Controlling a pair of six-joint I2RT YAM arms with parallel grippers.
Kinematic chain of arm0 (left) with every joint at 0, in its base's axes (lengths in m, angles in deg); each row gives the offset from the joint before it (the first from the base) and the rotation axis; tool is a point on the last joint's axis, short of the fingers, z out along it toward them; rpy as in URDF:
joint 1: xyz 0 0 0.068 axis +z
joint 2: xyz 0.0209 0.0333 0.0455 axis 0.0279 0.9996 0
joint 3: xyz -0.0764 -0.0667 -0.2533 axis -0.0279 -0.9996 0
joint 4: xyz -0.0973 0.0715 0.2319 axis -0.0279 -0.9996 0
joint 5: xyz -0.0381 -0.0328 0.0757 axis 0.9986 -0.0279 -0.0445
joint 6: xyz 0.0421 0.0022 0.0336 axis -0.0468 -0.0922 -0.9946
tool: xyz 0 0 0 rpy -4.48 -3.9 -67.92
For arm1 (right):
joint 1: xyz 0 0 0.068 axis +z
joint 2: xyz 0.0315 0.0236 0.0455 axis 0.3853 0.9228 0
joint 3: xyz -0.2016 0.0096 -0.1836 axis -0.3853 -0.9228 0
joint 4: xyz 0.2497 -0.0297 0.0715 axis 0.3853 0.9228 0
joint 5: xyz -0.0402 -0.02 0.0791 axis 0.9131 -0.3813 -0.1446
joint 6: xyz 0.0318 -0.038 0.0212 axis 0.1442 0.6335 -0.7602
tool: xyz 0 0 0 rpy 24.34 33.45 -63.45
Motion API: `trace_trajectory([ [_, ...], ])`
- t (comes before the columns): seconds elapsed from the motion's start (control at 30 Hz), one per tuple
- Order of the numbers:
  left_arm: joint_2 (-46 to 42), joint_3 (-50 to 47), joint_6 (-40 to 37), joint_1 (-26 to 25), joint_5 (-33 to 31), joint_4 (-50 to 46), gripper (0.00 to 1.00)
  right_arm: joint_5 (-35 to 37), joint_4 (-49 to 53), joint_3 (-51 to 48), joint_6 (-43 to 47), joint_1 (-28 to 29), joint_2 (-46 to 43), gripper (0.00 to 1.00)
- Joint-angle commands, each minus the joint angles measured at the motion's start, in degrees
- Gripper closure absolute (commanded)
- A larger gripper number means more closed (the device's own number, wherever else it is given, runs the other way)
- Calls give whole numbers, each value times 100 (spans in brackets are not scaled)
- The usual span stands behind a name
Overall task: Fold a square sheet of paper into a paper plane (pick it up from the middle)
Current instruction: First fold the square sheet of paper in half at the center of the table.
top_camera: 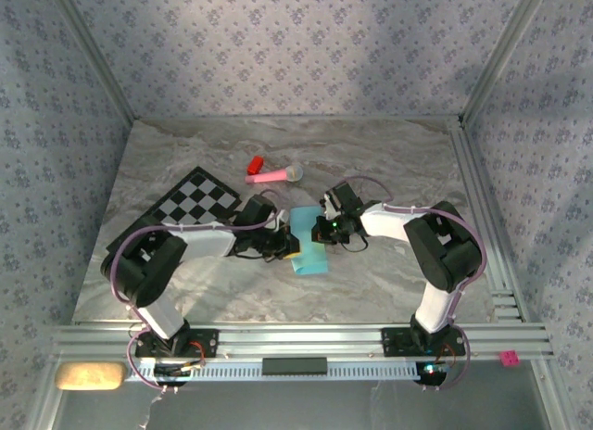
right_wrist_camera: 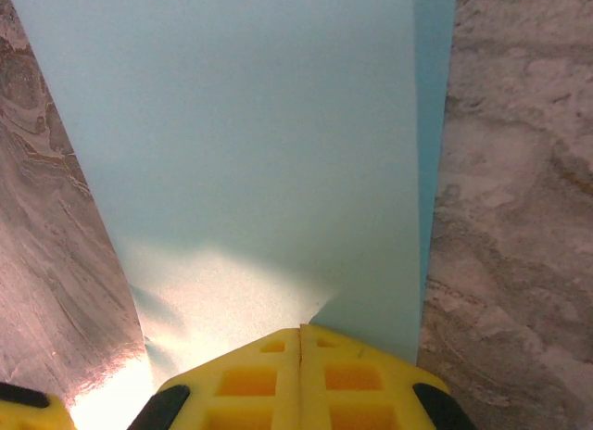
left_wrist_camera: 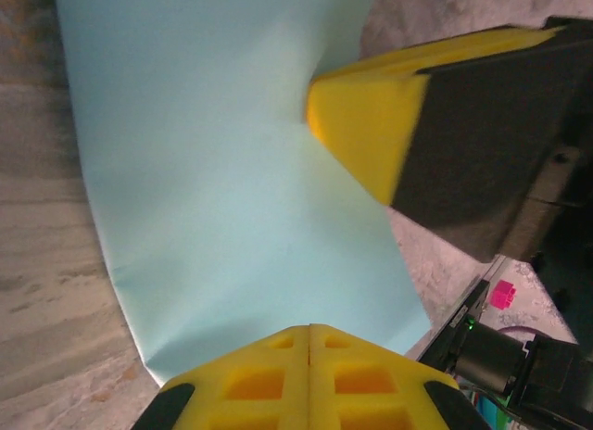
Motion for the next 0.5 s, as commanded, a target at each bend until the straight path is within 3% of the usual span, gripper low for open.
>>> trace_trajectory([
  [0.0, 295, -17, 22, -57, 236, 87, 92, 765, 872, -405, -49, -3, 397, 100],
  [0.27, 466, -386, -737, -216, -207, -825, 94, 797, 799, -501, -124, 7, 398, 100],
  [0.47, -124, -556, -750, -336, -295, -822, 92, 811, 778, -532, -152, 12, 391, 100],
])
